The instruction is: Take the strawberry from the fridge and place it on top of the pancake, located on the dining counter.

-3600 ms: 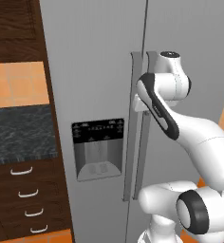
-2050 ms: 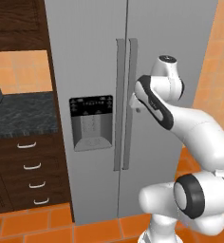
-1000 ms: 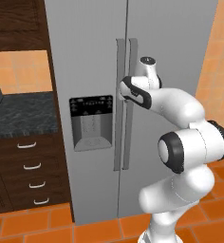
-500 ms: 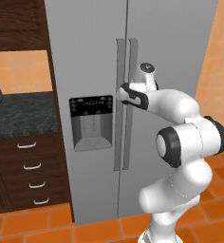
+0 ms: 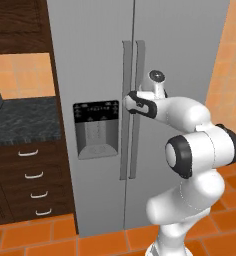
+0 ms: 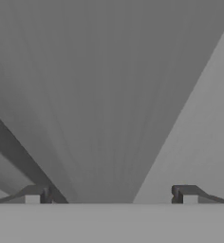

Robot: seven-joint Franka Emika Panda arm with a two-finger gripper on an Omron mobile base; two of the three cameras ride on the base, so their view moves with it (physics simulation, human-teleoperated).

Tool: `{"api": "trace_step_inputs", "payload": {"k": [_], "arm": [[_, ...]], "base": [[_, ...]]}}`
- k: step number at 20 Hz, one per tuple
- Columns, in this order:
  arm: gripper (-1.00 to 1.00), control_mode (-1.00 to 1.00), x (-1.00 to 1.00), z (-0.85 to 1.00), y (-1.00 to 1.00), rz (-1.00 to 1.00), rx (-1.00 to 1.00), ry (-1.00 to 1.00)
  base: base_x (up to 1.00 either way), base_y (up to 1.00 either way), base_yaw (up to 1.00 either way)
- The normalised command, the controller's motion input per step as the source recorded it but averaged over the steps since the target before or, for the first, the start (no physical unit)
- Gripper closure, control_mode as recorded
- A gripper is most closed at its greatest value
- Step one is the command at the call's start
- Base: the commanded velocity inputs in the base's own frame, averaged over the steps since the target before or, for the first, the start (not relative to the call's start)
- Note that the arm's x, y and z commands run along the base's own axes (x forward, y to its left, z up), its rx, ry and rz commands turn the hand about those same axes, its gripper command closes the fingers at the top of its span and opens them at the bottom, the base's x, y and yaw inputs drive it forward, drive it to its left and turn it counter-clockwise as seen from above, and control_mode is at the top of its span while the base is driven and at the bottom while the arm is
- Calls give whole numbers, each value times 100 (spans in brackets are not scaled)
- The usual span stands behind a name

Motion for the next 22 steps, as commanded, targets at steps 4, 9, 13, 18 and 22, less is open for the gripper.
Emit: {"api": "trace_step_inputs", "payload": {"k": [4,9,13,18,22], "arm": [[-100,-100,38,-19,0,0,4,-12],[-100,-100,48,-40,0,0,7,-13],[-100,-100,45,-59,0,0,8,-17],[-100,-100,1,-75,4,0,9,-47],[-100,-100,-38,-69,11,0,1,-79]], "base": [[0,0,0],[0,0,0],[0,0,0],[0,0,0],[0,0,0]]}}
